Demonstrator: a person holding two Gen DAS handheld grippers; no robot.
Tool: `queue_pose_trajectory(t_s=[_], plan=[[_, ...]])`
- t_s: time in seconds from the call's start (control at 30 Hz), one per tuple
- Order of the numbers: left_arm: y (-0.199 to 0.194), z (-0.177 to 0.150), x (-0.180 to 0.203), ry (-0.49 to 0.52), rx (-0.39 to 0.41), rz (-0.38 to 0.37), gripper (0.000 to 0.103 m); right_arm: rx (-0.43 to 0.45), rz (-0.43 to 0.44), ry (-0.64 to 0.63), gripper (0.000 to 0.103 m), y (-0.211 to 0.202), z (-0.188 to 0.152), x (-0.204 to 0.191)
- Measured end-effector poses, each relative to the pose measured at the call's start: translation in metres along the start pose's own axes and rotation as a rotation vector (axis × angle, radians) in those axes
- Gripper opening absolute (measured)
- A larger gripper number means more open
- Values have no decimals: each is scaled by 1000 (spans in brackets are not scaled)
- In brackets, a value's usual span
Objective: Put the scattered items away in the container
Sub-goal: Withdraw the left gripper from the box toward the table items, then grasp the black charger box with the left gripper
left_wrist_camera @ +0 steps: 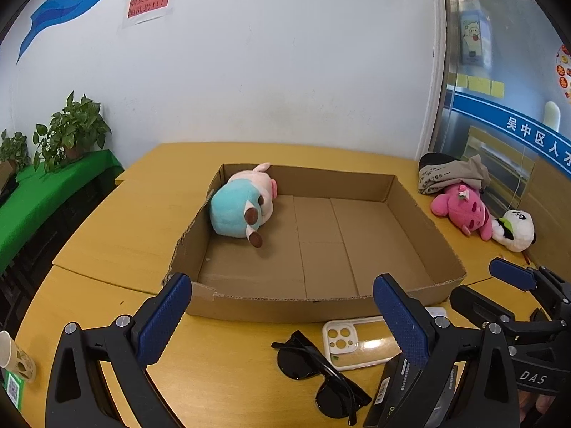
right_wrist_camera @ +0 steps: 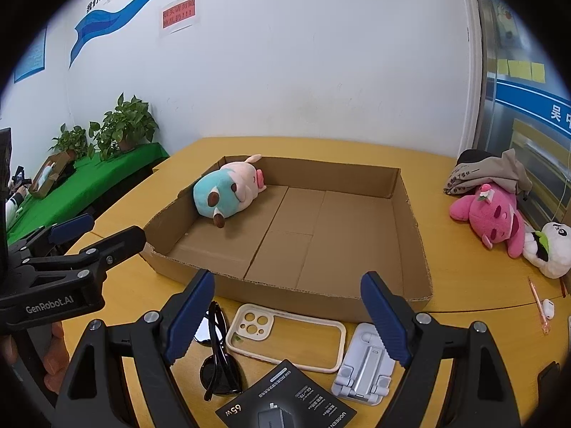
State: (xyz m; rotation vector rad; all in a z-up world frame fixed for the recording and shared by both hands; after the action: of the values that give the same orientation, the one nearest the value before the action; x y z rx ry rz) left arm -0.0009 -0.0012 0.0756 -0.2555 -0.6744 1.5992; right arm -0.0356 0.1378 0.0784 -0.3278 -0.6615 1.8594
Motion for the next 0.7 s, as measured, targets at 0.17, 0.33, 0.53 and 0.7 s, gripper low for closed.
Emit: queue_pose_trajectory(t_s=[0.17, 0.33, 0.53, 0.7], plan=[[7, -17, -4, -4, -60, -29, 103, -33, 39, 4, 84, -3, -29, 6], [14, -46, 2, 34, -134, -87, 103, -107, 132, 53, 84, -5, -84, 15], [14, -78, 31, 106, -222, -223, 103, -207, 257, 63, 84, -5, -140, 7], [18, -97, 63, 134, -322, -379, 103, -260, 316, 1, 84, -4, -166, -17]])
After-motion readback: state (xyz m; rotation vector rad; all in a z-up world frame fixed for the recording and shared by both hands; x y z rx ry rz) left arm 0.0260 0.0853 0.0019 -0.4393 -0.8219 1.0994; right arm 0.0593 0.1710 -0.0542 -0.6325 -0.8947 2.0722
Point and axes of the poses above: each gripper's, at about its wrist camera, not at the fingertips, and y roughly the way its jaws point, x to its right, z to its top, the point moved 8 cm from there along y, roughly the way its jaws point, and after that the axes turned 9 degrees about -y, right-handed, at the moved point
